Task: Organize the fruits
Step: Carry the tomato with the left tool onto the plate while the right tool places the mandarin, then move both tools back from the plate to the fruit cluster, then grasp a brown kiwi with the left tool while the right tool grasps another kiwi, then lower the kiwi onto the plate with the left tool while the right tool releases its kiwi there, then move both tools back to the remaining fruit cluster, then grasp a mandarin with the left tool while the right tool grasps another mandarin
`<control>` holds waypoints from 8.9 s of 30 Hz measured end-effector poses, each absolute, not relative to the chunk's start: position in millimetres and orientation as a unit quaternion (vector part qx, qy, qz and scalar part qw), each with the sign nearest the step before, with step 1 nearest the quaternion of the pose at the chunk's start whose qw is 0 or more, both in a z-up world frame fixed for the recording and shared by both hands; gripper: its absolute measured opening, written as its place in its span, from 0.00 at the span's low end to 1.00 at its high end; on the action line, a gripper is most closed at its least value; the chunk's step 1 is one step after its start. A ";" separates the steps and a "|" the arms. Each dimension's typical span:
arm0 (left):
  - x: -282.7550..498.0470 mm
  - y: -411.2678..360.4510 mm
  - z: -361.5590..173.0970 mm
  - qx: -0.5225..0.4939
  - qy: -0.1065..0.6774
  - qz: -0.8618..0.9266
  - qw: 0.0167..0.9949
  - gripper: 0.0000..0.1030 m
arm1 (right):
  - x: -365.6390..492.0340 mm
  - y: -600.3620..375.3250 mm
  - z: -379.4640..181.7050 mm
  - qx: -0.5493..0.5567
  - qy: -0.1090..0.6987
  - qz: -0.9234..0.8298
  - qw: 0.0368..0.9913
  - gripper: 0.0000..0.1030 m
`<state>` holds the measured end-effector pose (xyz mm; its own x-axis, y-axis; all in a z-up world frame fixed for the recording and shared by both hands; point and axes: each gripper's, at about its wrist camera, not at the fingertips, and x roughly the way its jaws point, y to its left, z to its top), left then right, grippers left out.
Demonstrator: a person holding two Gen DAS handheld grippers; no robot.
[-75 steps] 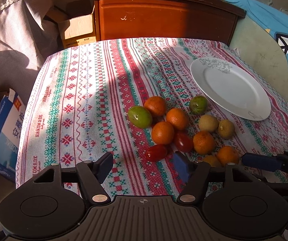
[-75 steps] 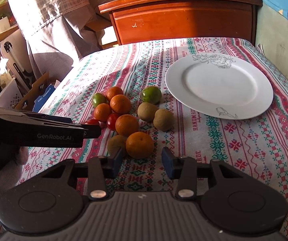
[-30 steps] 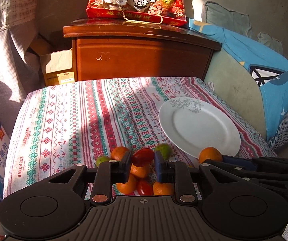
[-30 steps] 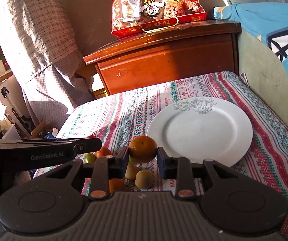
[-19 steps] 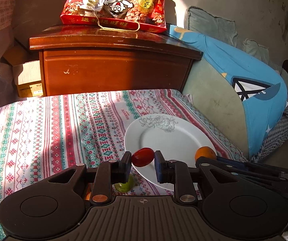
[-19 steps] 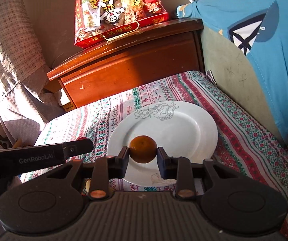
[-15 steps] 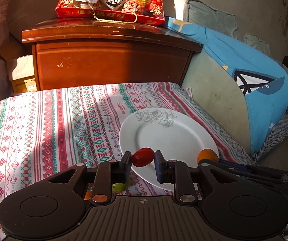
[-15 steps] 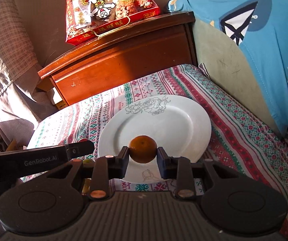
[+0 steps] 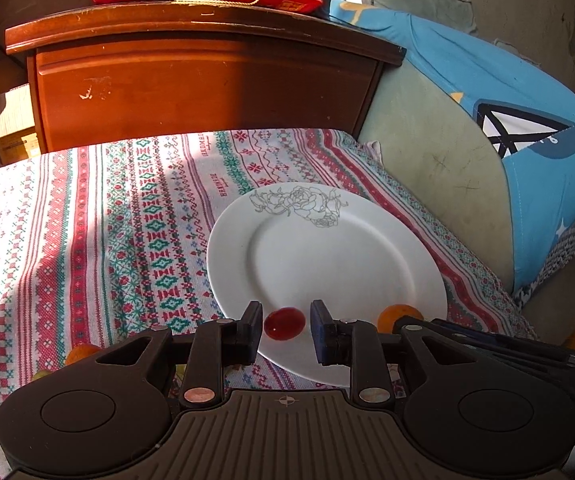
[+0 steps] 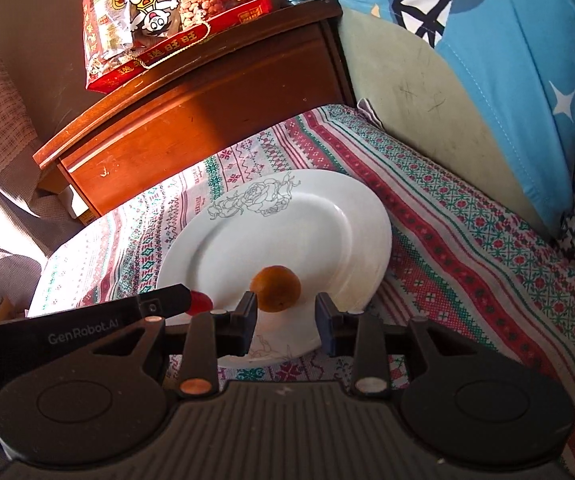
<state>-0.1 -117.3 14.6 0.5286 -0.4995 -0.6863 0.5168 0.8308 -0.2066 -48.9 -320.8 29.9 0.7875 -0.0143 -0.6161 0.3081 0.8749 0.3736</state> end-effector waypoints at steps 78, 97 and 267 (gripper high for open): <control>-91.7 -40.2 -7.8 0.021 0.398 -0.247 0.883 0.25 | -45.7 -249.0 5.5 0.173 0.353 0.073 0.917 0.27; -90.7 -34.3 0.0 0.015 0.390 -0.218 0.894 0.23 | -56.1 -258.9 18.1 0.190 0.340 0.064 0.919 0.25; -32.3 -12.3 29.8 0.007 0.378 -0.224 0.898 0.24 | -40.0 -246.2 52.9 0.113 0.329 0.150 0.925 0.29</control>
